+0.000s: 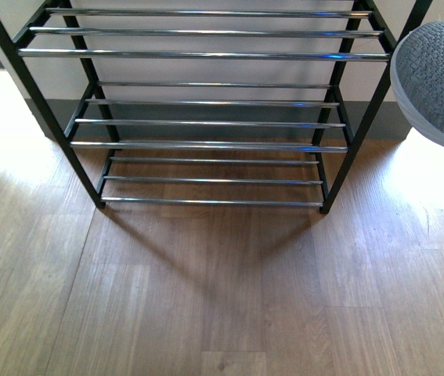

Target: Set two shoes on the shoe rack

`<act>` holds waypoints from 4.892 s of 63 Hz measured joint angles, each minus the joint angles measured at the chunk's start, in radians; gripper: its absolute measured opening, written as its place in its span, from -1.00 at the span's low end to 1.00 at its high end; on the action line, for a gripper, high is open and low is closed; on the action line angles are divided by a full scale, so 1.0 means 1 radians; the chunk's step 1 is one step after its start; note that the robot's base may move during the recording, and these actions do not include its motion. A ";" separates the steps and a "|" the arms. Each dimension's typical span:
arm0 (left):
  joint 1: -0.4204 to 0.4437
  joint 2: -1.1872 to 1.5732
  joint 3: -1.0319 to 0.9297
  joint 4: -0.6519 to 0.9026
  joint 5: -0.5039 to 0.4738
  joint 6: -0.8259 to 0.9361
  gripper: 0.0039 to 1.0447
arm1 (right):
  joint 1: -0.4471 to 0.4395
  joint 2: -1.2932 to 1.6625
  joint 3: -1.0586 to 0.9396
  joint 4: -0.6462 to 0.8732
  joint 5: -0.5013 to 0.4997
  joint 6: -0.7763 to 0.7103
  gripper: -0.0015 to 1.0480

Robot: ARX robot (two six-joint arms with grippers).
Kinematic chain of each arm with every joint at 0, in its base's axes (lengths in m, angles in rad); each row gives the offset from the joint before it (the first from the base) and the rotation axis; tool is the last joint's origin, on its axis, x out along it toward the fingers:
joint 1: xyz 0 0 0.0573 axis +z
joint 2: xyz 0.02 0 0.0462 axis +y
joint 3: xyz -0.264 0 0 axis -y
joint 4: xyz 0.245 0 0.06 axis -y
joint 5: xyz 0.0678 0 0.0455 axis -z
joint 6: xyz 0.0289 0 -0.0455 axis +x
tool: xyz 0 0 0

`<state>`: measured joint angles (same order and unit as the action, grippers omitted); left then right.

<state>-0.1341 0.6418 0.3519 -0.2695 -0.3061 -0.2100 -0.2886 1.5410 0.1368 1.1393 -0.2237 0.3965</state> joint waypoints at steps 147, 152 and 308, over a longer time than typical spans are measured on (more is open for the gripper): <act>0.001 0.000 0.003 0.000 -0.009 0.000 -0.97 | 0.204 -0.045 0.129 -0.237 -0.314 -0.192 -0.97; 0.001 0.000 0.003 0.000 -0.013 0.000 -0.97 | 0.335 -0.042 0.193 -0.311 -0.181 -0.117 -0.97; 0.001 0.000 0.003 0.000 -0.013 0.000 -0.97 | 0.506 0.097 0.424 -0.373 -0.091 0.222 0.82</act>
<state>-0.1333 0.6415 0.3550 -0.2699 -0.3187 -0.2104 0.2172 1.6379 0.5606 0.7658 -0.3145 0.6189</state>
